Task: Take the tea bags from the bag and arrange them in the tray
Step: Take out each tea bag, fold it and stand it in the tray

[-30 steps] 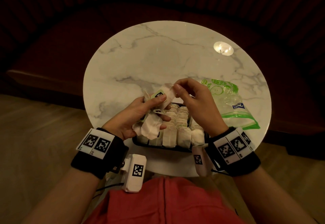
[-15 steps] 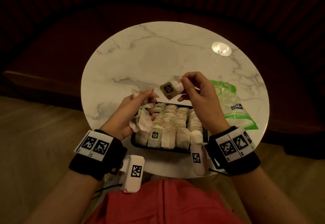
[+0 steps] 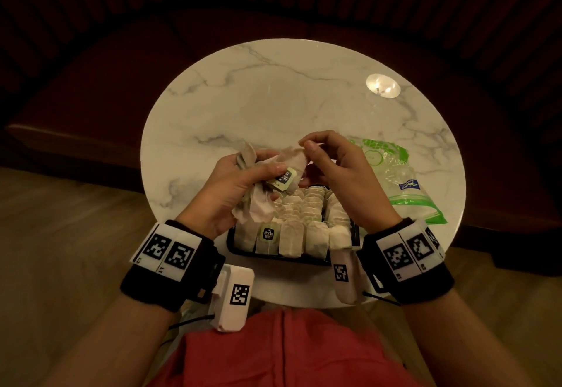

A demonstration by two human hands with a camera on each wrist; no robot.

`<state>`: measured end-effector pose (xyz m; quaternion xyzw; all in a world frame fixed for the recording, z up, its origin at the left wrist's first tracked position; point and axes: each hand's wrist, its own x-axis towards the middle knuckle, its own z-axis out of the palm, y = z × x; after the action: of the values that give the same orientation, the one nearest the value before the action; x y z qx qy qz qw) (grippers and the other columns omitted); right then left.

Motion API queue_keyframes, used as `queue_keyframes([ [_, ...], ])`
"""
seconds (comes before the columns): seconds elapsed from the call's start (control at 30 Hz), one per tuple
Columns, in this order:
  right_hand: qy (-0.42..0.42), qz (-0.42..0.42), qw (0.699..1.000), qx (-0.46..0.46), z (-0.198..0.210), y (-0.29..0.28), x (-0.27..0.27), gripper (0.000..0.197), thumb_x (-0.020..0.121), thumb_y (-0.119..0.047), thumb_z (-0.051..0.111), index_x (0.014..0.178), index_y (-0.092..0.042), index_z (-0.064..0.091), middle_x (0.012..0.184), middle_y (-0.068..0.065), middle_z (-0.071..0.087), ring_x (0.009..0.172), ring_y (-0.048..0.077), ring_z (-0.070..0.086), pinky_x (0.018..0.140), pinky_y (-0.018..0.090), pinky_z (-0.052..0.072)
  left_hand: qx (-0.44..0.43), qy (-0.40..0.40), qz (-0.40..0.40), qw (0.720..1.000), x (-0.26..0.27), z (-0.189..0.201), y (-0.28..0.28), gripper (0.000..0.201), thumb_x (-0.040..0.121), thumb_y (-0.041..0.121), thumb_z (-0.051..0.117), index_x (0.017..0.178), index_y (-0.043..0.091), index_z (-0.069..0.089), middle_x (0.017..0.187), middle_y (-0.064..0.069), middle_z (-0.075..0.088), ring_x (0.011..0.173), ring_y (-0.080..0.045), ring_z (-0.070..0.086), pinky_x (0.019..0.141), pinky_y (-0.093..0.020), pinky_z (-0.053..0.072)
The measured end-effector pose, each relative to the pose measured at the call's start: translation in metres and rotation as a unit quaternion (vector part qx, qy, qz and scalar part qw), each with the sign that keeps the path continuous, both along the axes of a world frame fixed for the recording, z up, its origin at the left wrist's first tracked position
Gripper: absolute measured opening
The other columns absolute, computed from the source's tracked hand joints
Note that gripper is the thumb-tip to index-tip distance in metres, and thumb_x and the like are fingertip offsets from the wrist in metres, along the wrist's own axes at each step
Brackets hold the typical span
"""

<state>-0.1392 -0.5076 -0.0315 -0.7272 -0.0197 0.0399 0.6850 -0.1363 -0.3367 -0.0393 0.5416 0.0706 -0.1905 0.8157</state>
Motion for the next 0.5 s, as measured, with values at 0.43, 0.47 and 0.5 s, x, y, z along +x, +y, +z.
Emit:
queue_keyframes([
  [0.43, 0.025, 0.031, 0.997, 0.068, -0.002, -0.005, -0.011, 0.03, 0.084, 0.002, 0.069, 0.111, -0.005, 0.057, 0.082, 0.009, 0.068, 0.077, 0.023, 0.067, 0.073, 0.031, 0.057, -0.086, 0.041, 0.068, 0.993, 0.0, 0.006, -0.003, 0.057, 0.075, 0.006, 0.067, 0.128, -0.007, 0.053, 0.084, -0.013, 0.067, 0.055, -0.012, 0.064, 0.049, -0.021, 0.051],
  [0.47, 0.028, 0.035, 0.997, 0.066, -0.001, -0.005, -0.012, 0.03, 0.084, 0.002, 0.069, 0.111, -0.005, 0.057, 0.083, 0.01, 0.068, 0.077, 0.023, 0.068, 0.074, 0.031, 0.057, -0.087, 0.044, 0.075, 0.992, 0.0, 0.006, -0.003, 0.057, 0.075, 0.005, 0.067, 0.128, -0.005, 0.053, 0.083, -0.012, 0.066, 0.054, -0.012, 0.064, 0.049, -0.021, 0.051],
  [0.5, 0.031, 0.04, 0.997, 0.063, -0.001, -0.005, -0.012, 0.031, 0.083, 0.002, 0.07, 0.111, -0.006, 0.057, 0.084, 0.009, 0.069, 0.077, 0.024, 0.068, 0.074, 0.032, 0.057, -0.088, 0.047, 0.08, 0.992, 0.001, 0.005, -0.003, 0.055, 0.075, 0.005, 0.067, 0.127, -0.004, 0.053, 0.083, -0.012, 0.066, 0.054, -0.012, 0.064, 0.049, -0.021, 0.052],
])
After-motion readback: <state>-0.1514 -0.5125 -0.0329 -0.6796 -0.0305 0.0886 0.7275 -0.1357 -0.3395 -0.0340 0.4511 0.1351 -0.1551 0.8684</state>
